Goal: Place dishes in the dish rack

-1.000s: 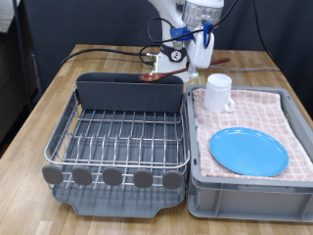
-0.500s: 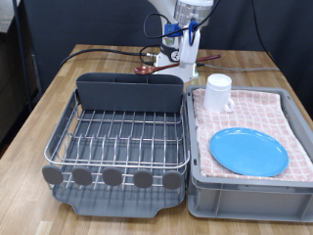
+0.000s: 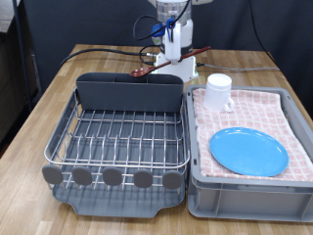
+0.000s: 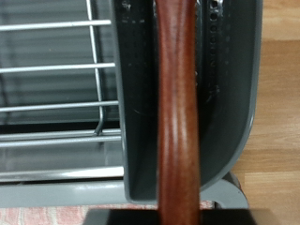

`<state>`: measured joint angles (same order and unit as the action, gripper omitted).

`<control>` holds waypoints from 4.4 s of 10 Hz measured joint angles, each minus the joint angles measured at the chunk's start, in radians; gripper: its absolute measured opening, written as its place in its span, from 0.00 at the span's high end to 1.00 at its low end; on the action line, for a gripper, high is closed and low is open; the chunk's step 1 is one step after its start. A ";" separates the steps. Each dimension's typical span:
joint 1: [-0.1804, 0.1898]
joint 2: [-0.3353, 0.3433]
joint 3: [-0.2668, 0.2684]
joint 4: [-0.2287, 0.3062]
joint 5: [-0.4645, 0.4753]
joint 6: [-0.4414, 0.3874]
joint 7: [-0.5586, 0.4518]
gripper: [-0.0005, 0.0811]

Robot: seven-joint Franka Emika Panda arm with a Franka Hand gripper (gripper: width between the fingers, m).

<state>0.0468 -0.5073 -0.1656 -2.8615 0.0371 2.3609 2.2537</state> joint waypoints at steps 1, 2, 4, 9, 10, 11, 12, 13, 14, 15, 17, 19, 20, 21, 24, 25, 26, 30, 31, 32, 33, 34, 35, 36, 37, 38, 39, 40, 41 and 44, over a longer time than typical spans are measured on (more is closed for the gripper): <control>0.004 0.000 -0.048 -0.002 0.037 0.000 -0.066 0.88; 0.007 0.000 -0.094 -0.004 0.067 0.000 -0.131 0.88; 0.012 0.003 -0.172 -0.007 0.110 -0.003 -0.239 0.88; 0.020 0.048 -0.276 -0.003 0.152 0.003 -0.394 0.88; 0.020 0.064 -0.279 -0.003 0.153 0.018 -0.401 0.88; 0.020 0.079 -0.278 -0.003 0.150 0.039 -0.401 0.79; 0.020 0.092 -0.275 -0.003 0.146 0.060 -0.400 0.79; 0.015 0.101 -0.265 -0.002 0.135 0.079 -0.391 0.57; -0.002 0.106 -0.241 -0.001 0.088 0.090 -0.351 0.57; -0.032 0.106 -0.197 0.001 0.014 0.094 -0.281 0.32; -0.098 0.097 -0.086 0.011 -0.138 0.089 -0.109 0.12; -0.150 0.060 0.030 0.024 -0.273 0.069 0.057 0.04; -0.156 0.030 0.074 0.032 -0.299 0.038 0.111 0.02; -0.154 -0.001 0.111 0.044 -0.304 -0.003 0.138 0.02; -0.102 -0.063 0.184 0.093 -0.288 -0.099 0.146 0.01; -0.069 -0.071 0.194 0.111 -0.270 -0.113 0.133 0.01; -0.033 -0.071 0.198 0.131 -0.248 -0.117 0.110 0.01; 0.078 -0.008 0.205 0.249 -0.175 -0.166 0.014 0.01; 0.074 -0.008 0.205 0.248 -0.176 -0.161 0.024 0.01; 0.073 -0.007 0.203 0.248 -0.177 -0.145 0.023 0.01; 0.073 0.000 0.196 0.248 -0.176 -0.110 0.003 0.01; 0.076 0.015 0.183 0.251 -0.173 -0.068 -0.035 0.01; 0.082 0.038 0.167 0.264 -0.160 -0.035 -0.086 0.01; 0.093 0.069 0.150 0.289 -0.133 -0.027 -0.140 0.01; 0.103 0.107 0.139 0.323 -0.111 -0.031 -0.185 0.01; 0.108 0.146 0.137 0.361 -0.102 -0.045 -0.213 0.01; 0.113 0.184 0.139 0.400 -0.101 -0.059 -0.229 0.01; 0.121 0.219 0.146 0.441 -0.102 -0.076 -0.242 0.01; 0.129 0.252 0.158 0.483 -0.105 -0.097 -0.254 0.01; 0.148 0.331 0.196 0.581 -0.105 -0.141 -0.252 0.01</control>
<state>0.1952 -0.1759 0.0309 -2.2805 -0.0677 2.2199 2.0017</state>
